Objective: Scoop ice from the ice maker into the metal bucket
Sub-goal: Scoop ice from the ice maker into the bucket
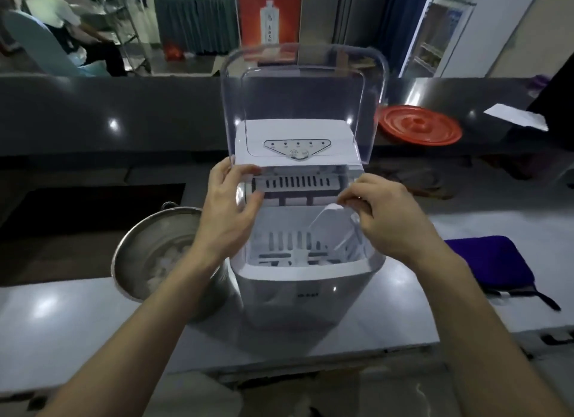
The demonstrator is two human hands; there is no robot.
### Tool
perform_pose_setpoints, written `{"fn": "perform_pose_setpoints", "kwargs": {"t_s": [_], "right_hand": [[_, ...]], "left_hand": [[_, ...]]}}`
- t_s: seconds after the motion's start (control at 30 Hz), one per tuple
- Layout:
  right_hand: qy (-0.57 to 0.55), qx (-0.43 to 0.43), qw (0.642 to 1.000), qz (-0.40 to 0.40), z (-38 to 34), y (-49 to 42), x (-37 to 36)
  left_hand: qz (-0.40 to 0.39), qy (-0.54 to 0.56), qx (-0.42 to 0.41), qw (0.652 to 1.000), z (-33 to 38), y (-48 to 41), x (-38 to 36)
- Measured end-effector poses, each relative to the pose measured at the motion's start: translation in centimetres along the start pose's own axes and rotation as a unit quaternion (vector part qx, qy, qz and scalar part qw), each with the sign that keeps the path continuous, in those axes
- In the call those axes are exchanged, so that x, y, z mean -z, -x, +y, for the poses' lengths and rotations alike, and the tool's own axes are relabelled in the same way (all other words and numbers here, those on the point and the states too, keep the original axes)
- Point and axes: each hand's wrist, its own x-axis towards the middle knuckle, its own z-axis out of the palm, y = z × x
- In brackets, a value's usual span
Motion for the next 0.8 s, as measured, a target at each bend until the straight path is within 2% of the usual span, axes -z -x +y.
{"fn": "perform_pose_setpoints", "kwargs": {"t_s": [0.13,0.23,0.37,0.47,0.6,0.8], "right_hand": [[0.011,0.043,0.998,-0.039,0.8,-0.9,0.4],[-0.008,0.055,0.996,-0.065,0.9,-0.9,0.9],[-0.063,0.061,0.994,-0.067,0.3,-0.9,1.3],[-0.042,0.06,0.994,-0.076,0.1,-1.0,1.1],[-0.01,0.017,0.994,-0.107,0.1,-0.9,0.3],[-0.068,-0.061,0.992,-0.084,-0.5,-0.7,-1.3]], "left_hand": [[0.022,-0.045,0.019,0.999,0.0,0.2,-0.6],[0.011,-0.07,0.034,0.997,0.4,0.2,-0.6],[0.006,-0.071,0.032,0.997,0.7,-0.3,-0.4],[0.008,-0.077,0.038,0.996,1.2,-0.8,-0.7],[0.005,-0.068,0.026,0.997,1.3,-0.8,-0.9],[0.01,-0.055,0.027,0.998,0.9,-0.7,-1.2]]}}
